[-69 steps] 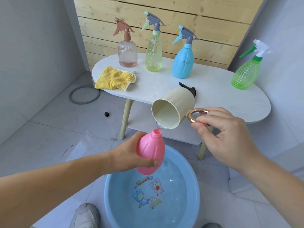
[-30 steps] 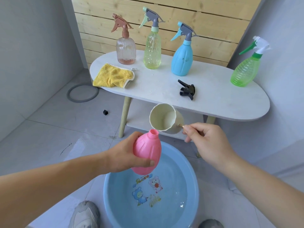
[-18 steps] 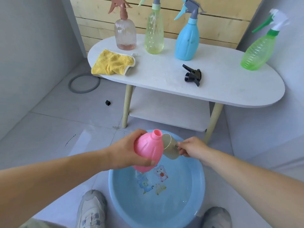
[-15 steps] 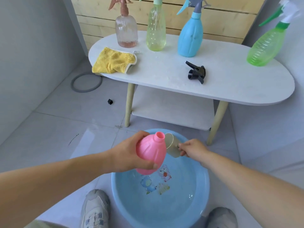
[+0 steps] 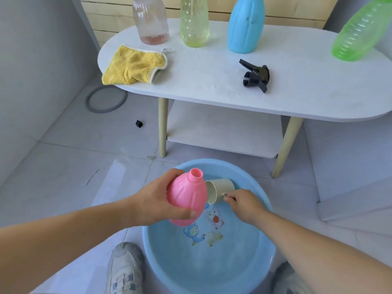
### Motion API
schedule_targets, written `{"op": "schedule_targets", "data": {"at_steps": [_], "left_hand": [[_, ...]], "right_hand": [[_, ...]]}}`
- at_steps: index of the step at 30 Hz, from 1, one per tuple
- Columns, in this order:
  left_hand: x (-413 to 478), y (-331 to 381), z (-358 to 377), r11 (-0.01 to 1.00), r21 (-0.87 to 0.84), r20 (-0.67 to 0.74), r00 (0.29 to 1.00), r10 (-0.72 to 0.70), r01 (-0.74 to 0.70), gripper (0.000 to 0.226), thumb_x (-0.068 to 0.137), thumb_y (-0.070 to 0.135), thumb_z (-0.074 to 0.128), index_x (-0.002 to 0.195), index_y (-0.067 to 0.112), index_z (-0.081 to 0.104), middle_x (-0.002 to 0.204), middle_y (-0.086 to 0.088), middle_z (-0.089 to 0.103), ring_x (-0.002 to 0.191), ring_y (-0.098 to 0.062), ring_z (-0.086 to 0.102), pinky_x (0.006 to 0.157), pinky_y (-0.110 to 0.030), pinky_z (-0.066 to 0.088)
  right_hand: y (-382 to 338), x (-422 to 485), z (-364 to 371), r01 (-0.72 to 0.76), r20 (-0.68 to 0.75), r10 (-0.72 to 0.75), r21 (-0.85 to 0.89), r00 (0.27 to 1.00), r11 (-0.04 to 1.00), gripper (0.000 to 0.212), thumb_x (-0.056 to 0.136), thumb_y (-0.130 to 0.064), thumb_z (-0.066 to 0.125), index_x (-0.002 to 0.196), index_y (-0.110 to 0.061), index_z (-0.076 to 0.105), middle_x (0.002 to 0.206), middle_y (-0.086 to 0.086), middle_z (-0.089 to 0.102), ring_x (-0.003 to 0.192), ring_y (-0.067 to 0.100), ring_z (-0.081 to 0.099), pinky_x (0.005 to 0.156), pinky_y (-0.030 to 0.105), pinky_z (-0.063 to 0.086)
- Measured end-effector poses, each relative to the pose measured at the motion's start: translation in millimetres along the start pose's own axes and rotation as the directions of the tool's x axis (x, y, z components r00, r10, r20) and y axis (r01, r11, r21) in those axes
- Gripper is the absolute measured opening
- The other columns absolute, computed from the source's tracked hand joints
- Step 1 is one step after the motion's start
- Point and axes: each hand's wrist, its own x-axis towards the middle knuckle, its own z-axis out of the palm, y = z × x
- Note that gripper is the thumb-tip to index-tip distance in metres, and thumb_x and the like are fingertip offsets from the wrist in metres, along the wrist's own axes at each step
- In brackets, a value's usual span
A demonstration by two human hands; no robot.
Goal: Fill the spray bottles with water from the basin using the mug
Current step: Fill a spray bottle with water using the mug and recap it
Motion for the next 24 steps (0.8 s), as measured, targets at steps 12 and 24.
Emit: {"op": "schedule_targets", "data": {"at_steps": [12,24], "left_hand": [[0.9,-0.4,-3.6,0.999,-0.053,-0.003,1.0,-0.003,0.003,0.083,0.059,0.033,0.093,0.131,0.041,0.053,0.112,0.024,0.067,0.107,0.001,0.067,0.084,-0.024,0.061],[1.5,-4.2,-5.6,0.999,-0.034,-0.013,1.0,-0.003,0.003,0.083,0.06,0.034,0.094,0.132,0.041,0.053,0.117,0.017,0.068,0.107,0.0,0.066,0.086,-0.024,0.061]], "right_hand": [[1.5,3.7,6.2,0.014,0.025,-0.012,-0.045,1.0,0.999,0.049,0.102,-0.027,0.049,0.054,-0.023,0.036,0.058,-0.005,0.043,0.057,0.013,0.038,0.051,0.027,0.026],[10.6,5.3,9.0,-0.074,0.052,0.068,0.106,0.996,0.992,0.043,0.099,-0.027,0.054,0.065,-0.001,0.051,0.059,0.001,0.048,0.055,0.016,0.038,0.057,0.03,0.031]]}}
